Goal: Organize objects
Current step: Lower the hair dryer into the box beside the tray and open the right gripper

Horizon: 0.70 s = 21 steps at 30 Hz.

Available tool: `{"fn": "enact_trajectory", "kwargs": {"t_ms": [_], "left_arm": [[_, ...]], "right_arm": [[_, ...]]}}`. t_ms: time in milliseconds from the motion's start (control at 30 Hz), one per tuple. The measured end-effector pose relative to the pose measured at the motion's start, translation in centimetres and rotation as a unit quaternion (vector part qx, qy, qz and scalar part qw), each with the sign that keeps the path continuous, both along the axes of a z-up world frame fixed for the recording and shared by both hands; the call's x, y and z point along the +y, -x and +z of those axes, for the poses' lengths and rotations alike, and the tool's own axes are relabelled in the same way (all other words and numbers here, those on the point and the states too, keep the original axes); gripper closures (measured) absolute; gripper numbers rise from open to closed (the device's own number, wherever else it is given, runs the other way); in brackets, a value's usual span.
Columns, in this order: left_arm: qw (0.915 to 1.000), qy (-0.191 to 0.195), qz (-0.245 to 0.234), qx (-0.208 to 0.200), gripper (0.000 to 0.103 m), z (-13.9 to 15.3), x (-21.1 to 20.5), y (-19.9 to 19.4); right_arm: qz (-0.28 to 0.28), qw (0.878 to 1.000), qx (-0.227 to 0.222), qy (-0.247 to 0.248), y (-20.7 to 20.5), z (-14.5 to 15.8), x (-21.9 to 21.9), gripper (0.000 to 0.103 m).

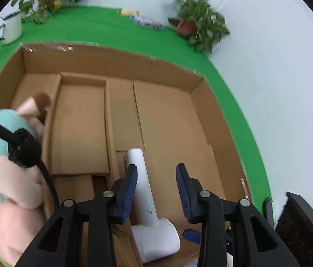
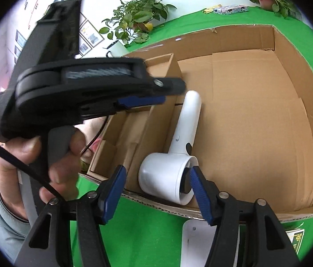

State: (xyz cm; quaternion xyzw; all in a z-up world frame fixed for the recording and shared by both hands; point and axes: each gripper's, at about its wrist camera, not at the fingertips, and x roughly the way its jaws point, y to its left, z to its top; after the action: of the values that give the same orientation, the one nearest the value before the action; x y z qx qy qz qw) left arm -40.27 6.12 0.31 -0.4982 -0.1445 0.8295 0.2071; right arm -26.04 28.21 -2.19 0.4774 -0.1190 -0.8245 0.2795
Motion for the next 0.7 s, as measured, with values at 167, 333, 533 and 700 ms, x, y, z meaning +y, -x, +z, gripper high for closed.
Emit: {"fn": "enact_trajectory", "kwargs": {"t_ms": [167, 333, 533, 700], "left_arm": [[0.9986, 0.025, 0.013, 0.046, 0.067, 2.3, -1.8, -3.4], [0.9967, 0.056, 0.029, 0.05, 0.067, 2.2, -3.4, -7.0], [0.9954, 0.086, 0.024, 0.035, 0.067, -0.1, -4.7, -11.1], [0.9959, 0.081, 0.029, 0.028, 0.067, -1.8, -4.3, -11.7]], "right_arm": [[-0.023, 1.0, -0.005, -0.007, 0.3, 0.1, 0.4, 0.044], [-0.039, 0.999, -0.018, -0.031, 2.4, -1.0, 0.3, 0.047], [-0.036, 0.998, -0.034, -0.037, 4.1, -2.3, -0.3, 0.057], [-0.032, 0.998, -0.021, -0.051, 3.6, -1.8, -0.9, 0.061]]}}
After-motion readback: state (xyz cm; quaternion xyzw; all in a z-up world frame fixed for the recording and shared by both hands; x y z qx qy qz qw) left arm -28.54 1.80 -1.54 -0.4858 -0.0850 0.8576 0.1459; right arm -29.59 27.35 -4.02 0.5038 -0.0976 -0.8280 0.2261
